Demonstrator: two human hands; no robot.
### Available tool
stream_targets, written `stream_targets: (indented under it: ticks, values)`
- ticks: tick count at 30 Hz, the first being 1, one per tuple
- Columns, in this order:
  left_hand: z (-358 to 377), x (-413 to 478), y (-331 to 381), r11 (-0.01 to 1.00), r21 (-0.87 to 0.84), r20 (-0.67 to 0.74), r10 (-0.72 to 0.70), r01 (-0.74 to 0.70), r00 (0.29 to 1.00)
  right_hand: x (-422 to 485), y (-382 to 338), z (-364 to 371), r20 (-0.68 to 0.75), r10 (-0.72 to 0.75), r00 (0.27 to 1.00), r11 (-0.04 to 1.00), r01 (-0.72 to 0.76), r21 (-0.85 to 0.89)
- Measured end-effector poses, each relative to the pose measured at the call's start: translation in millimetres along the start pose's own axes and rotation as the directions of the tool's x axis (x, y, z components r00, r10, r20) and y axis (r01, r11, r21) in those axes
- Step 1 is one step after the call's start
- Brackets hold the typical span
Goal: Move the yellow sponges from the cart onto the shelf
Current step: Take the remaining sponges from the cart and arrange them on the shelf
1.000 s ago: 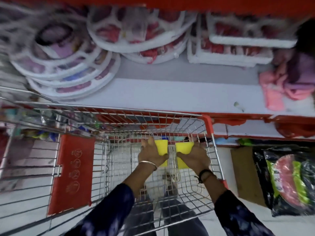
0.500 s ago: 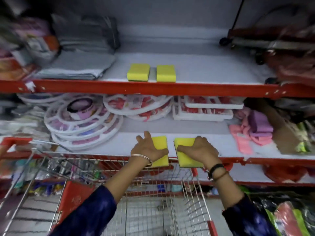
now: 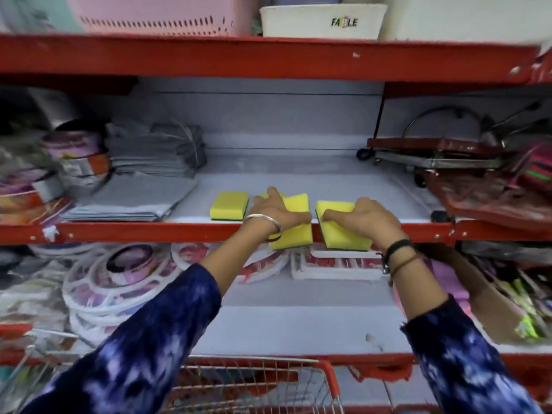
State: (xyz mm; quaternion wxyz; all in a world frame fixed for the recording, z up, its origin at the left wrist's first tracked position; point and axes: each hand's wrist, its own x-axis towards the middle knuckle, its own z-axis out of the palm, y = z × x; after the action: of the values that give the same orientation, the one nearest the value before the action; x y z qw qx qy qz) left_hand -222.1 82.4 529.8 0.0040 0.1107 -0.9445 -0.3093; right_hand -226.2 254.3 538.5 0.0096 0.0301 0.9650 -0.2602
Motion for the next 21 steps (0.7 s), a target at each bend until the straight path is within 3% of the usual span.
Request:
stream_targets:
  ticks: [7,15,21]
  values:
    - [8.4,61.4,52.3,0.994,0.107,-0.015,0.006,-0.004,1.000,71.8,-8.4,-16.8,-0.056,0.037,0.998,0.999,-0.037,0.004]
    - [29.9,105.8,66.5,0.953,0.298,0.047,-0.069,0.052,0.997,126.5,3.3,1.2,0.061,0.083,0.995,0.996,-0.081,-0.045]
    - [46.0,117.7,65.1,0.874,0.484,0.119,-0.028,-0.033,0.993,139.7,15.8,18.7,0.097,0.076,0.992,0.993,-0.067,-0.094]
